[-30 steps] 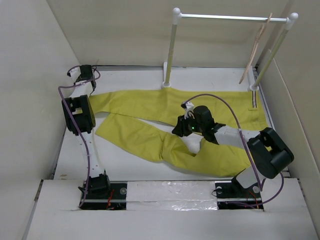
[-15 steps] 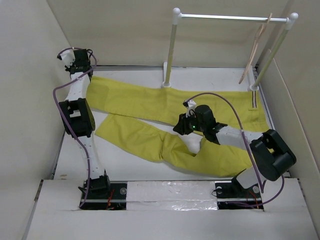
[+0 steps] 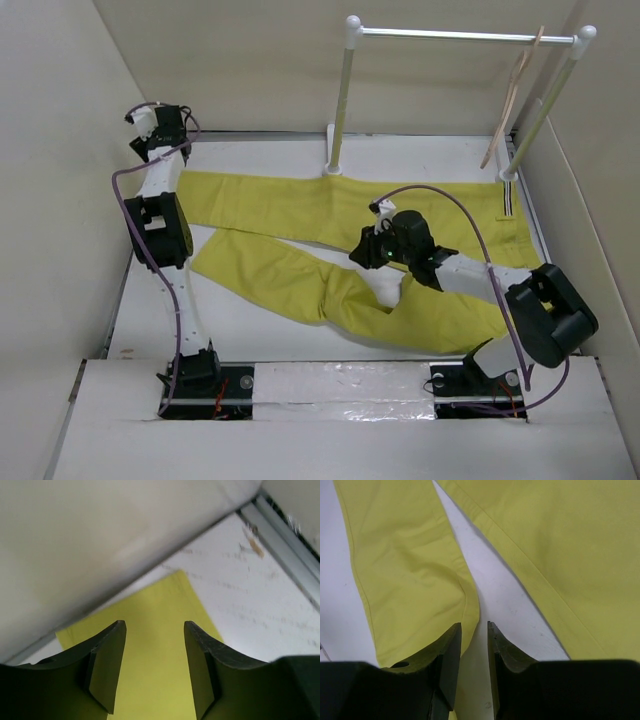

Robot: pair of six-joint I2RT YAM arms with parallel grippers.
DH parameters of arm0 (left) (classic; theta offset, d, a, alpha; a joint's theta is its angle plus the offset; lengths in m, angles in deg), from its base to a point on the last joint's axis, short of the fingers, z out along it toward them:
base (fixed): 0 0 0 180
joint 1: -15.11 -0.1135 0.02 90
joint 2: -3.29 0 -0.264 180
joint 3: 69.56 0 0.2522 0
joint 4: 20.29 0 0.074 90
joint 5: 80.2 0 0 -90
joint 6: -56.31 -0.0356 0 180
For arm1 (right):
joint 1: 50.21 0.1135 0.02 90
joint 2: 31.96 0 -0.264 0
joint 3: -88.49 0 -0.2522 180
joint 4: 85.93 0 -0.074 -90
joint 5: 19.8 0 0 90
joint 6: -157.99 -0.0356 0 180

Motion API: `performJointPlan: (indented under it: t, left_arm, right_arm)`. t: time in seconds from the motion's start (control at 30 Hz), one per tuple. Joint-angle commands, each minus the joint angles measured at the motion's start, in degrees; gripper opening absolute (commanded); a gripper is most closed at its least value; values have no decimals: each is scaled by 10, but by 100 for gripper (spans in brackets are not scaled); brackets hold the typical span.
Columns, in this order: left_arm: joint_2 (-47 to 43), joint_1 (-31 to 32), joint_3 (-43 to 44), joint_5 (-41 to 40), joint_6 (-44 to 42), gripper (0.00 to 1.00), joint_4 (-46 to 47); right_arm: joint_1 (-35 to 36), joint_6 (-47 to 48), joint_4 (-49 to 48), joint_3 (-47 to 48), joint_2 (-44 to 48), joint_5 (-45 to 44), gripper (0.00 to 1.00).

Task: Place the trousers on the hanger
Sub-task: Flatten out the trousers at the center of the board.

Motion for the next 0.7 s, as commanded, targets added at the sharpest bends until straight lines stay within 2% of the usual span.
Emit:
performJointPlan:
  t: [0.0,0.07,0.1,0.17,0.23,0.3,0.37,0.4,0.43,0.5,0.57,0.6,0.67]
  left_arm:
    - [-113,45,-84,1,-5,47,51]
    - [-172,78,-128,26,7,40,77]
    - [-192,90,-169,31,33,35,77]
    - [-259,113,-225,77,44,14,99]
    - [-309,158,-330,94,81,0,122]
    - [-377,201,-419,88,103,0,151]
    - [-438,219,-478,87,167,0,150]
    - [-463,224,-550,94,181,0,158]
    - [-487,224,-587,97,196,0,166]
    - [-566,224,-694,95,234,0,179]
    - [-637,224,-748,72,260,0,145]
    - [-659,224,-789,64,269,2,128]
    - [-722,197,-822,50,288,19,82]
  right_arm:
    - [3,7,-29,-2,40,-23,29]
    - [8,9,-28,-5,58,-26,19]
    - [8,11,-22,-6,65,-31,9]
    - [13,14,-14,-8,81,-40,3]
    - [19,16,-7,-13,110,-58,0]
    - [19,18,0,-18,137,-69,0]
    - [19,16,1,-21,153,-71,0]
    - [19,14,1,-23,159,-66,0]
    - [25,13,1,-24,168,-63,0]
    - [25,11,-1,-26,174,-56,5]
    - [25,9,1,-24,178,-50,8]
    - [31,9,3,-24,179,-46,11]
    - [31,9,3,-21,182,-41,13]
